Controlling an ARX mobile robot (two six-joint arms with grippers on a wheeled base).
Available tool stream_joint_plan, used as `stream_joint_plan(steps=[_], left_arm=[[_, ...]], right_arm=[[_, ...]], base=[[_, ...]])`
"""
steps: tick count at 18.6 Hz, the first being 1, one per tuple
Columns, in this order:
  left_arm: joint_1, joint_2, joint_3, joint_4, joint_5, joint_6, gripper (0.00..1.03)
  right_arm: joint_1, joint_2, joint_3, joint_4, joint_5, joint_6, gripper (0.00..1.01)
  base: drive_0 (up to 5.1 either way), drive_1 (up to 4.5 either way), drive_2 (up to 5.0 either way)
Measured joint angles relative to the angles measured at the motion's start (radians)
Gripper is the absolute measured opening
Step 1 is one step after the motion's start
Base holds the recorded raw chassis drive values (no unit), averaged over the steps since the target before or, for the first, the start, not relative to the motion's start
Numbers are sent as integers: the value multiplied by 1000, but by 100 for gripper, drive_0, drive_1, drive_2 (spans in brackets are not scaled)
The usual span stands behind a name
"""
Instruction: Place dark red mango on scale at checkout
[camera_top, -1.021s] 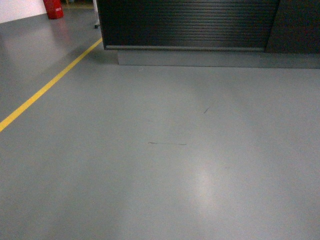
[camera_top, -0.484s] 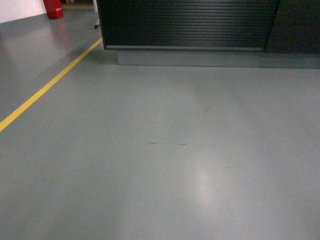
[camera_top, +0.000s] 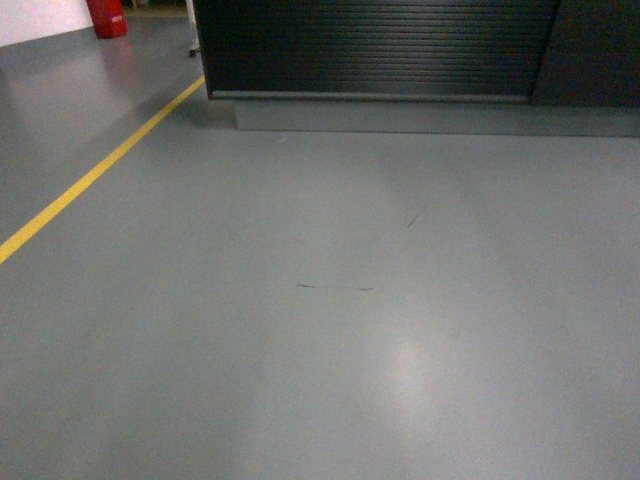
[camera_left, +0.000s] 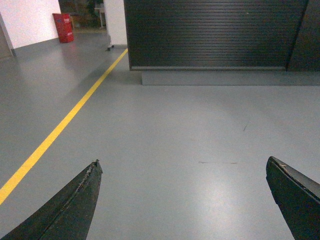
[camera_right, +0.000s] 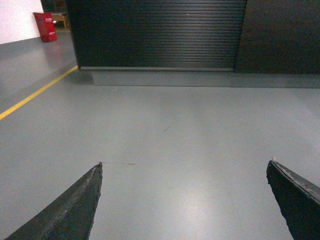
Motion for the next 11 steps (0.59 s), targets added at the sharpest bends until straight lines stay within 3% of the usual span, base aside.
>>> stream_joint_plan(steps=[11], left_arm=[[0,0,0,1,0,0,98]], right_arm=[[0,0,0,-2,0,0,98]], base=[[2,416,-413]])
